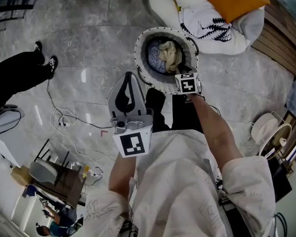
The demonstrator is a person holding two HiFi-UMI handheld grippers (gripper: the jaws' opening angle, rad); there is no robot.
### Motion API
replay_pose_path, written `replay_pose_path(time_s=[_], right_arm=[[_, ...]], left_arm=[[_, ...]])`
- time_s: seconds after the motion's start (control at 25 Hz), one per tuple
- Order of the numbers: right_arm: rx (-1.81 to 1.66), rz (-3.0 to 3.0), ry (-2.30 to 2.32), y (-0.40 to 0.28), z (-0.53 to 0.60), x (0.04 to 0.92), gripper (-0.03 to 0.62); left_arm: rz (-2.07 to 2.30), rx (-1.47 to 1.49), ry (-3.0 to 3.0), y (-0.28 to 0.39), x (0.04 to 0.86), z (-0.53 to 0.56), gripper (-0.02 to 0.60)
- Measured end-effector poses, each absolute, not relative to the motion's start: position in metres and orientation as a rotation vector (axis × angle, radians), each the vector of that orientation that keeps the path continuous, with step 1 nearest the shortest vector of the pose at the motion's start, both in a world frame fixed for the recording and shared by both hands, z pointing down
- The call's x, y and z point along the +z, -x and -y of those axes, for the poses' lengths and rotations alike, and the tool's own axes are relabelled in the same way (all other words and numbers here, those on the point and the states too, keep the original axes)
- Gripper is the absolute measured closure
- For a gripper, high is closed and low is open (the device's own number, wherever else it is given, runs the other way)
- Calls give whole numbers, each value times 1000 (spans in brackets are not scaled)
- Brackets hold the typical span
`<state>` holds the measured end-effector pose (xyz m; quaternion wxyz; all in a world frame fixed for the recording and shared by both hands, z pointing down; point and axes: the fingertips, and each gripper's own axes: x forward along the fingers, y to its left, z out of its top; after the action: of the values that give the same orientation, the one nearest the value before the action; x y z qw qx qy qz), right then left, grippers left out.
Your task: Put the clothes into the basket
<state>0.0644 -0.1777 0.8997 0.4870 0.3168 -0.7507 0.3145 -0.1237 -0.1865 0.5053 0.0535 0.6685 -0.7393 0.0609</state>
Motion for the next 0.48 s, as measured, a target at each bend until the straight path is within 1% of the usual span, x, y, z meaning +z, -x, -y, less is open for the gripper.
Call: replay_pose_path(time_s=[0.28, 0.48], right_arm=[[742, 1930, -844, -61, 185, 841, 482], [699, 2064, -940, -57, 200, 777, 485]], left_arm=[[2223, 142, -2068, 119, 489, 187, 577], [2197, 117, -2122, 118, 474, 189, 577]])
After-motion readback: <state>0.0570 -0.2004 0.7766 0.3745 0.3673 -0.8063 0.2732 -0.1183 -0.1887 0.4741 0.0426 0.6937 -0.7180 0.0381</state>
